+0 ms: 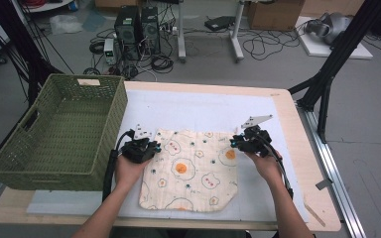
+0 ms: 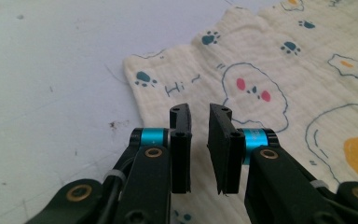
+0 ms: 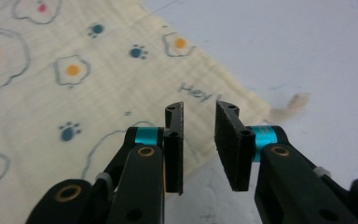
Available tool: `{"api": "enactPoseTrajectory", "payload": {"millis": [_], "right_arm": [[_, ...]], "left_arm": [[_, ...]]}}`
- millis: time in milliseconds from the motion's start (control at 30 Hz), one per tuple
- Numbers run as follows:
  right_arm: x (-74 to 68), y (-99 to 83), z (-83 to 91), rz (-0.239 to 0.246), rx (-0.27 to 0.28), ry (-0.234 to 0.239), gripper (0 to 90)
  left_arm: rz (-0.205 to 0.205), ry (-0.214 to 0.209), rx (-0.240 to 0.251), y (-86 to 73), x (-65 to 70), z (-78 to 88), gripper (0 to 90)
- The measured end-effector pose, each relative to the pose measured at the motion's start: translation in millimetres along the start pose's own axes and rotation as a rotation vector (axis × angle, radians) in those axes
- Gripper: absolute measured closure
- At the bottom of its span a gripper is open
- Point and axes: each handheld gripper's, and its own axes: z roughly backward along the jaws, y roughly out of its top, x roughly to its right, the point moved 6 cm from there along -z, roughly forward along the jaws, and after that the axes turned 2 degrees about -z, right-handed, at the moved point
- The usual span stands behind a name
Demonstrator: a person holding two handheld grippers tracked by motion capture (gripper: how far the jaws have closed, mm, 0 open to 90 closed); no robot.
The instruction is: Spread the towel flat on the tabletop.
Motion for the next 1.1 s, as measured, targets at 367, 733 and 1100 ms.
{"api": "enactPoseTrajectory", "payload": {"millis": [367, 733, 1100], "right_arm": [[-48.7, -34.5, 18.7, 0.065, 0.03, 0.159, 59.0], [-53.7, -49.6, 10.0, 0.074, 0.006, 0.181, 58.5], [-67.1, -51.1, 4.0, 0.134, -0.014, 0.2, 76.1]], "left_arm": [[0.005, 0.029, -0.029, -4.5, -3.5, -12.0, 73.7], [0.065, 0.142, 0.025, 0.9, -15.0, -12.6, 86.9], [-0.027, 0.037, 0.073, 0.5, 6.7, 17.5, 73.4]]}}
